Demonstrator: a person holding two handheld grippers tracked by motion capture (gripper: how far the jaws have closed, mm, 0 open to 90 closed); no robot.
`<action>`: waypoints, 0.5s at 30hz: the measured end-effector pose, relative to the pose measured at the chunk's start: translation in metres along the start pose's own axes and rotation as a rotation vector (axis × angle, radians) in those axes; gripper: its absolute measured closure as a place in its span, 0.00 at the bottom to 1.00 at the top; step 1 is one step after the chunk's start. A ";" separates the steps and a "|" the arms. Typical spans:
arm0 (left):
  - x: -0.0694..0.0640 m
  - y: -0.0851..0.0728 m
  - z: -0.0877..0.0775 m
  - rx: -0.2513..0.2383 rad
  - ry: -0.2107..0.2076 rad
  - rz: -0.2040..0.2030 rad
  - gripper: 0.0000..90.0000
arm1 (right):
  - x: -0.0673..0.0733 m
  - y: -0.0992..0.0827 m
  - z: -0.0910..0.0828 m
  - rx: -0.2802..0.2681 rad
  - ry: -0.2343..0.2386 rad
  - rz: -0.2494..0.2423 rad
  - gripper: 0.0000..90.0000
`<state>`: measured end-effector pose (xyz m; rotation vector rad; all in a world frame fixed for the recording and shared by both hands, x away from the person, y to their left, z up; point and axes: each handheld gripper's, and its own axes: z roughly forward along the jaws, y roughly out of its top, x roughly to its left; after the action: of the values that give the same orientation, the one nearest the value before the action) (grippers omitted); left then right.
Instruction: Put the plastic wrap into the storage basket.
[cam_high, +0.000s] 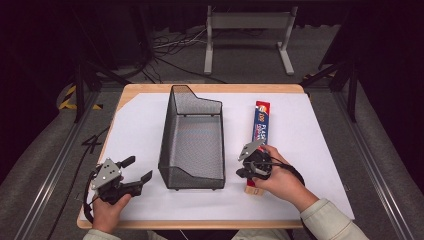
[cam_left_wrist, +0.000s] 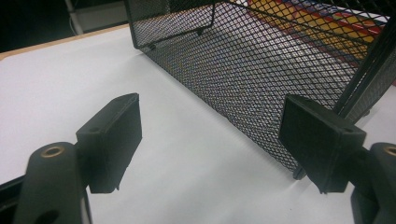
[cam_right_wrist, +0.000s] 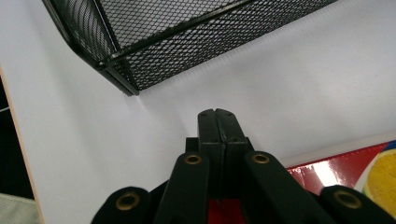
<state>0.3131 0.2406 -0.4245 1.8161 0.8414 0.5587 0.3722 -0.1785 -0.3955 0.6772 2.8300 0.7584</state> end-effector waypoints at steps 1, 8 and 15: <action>0.000 0.000 0.000 -0.001 0.000 0.000 0.25 | 0.000 0.000 -0.001 0.004 0.001 -0.001 1.00; 0.000 0.000 -0.001 -0.002 0.003 0.004 0.25 | -0.001 -0.004 -0.006 0.066 -0.004 0.000 1.00; 0.000 0.000 -0.001 -0.001 0.004 0.003 0.25 | -0.005 -0.015 -0.015 0.122 0.000 0.019 1.00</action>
<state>0.3124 0.2411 -0.4242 1.8166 0.8412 0.5651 0.3672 -0.1988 -0.3895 0.7217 2.8930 0.5919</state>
